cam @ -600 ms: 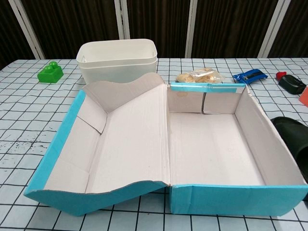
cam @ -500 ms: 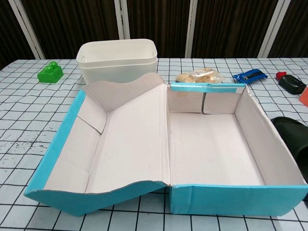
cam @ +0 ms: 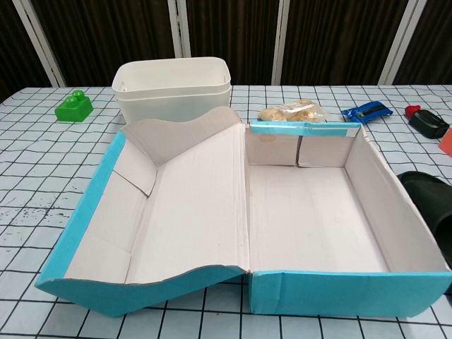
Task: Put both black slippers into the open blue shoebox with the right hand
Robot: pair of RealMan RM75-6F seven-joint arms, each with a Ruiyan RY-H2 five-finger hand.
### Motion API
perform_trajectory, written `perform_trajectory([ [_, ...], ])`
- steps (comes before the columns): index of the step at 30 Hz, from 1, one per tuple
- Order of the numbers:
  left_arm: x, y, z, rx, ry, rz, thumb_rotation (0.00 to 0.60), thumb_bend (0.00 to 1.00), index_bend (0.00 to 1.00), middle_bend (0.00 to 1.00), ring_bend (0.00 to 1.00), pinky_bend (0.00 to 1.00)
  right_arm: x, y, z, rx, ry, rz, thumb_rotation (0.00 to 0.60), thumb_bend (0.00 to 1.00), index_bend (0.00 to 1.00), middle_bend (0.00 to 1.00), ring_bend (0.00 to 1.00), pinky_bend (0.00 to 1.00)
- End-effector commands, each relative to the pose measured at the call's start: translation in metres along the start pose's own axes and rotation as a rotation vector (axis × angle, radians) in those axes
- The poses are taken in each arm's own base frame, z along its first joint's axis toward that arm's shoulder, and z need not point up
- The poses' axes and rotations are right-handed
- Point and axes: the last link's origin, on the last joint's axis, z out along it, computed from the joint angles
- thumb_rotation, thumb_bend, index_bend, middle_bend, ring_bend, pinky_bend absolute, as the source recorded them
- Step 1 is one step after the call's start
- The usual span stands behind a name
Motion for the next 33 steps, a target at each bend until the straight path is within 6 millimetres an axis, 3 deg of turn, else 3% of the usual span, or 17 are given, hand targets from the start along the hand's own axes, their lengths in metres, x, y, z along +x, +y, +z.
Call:
perform_trajectory([
  [1,0.001,0.000,-0.001,-0.002,-0.001,-0.005,0.600,0.52,0.07,0.00,0.00,0.02,0.000,-0.002,-0.002,0.019,-0.014,0.026,0.600,0.19,0.07,0.04,0.08,0.13],
  [4,0.002,0.002,-0.003,-0.011,-0.001,-0.015,0.600,0.51,0.07,0.00,0.00,0.02,0.000,-0.005,-0.005,0.033,-0.027,0.045,0.600,0.19,0.07,0.04,0.08,0.13],
  [9,0.004,0.002,-0.003,-0.018,-0.003,-0.027,0.600,0.51,0.07,0.00,0.00,0.02,0.006,-0.026,-0.001,0.117,-0.060,0.121,0.600,0.19,0.07,0.04,0.08,0.11],
  [14,0.002,0.000,0.000,-0.013,-0.024,-0.029,0.600,0.52,0.07,0.00,0.00,0.02,0.026,-0.058,0.015,0.152,-0.121,0.042,0.600,0.19,0.07,0.04,0.08,0.08],
  [19,0.003,-0.004,0.002,0.008,-0.030,-0.026,0.600,0.51,0.07,0.00,0.00,0.02,0.026,-0.089,0.037,0.096,-0.313,0.002,0.600,0.19,0.07,0.04,0.08,0.07],
  [27,0.003,-0.007,0.005,0.023,-0.043,-0.020,0.600,0.51,0.07,0.00,0.00,0.02,0.014,-0.106,0.057,0.008,-0.444,-0.017,0.600,0.19,0.04,0.04,0.07,0.06],
  [33,0.003,-0.010,0.007,0.035,-0.043,-0.020,0.600,0.51,0.07,0.00,0.00,0.02,0.007,-0.114,0.068,-0.028,-0.493,-0.056,0.600,0.12,0.00,0.03,0.05,0.06],
])
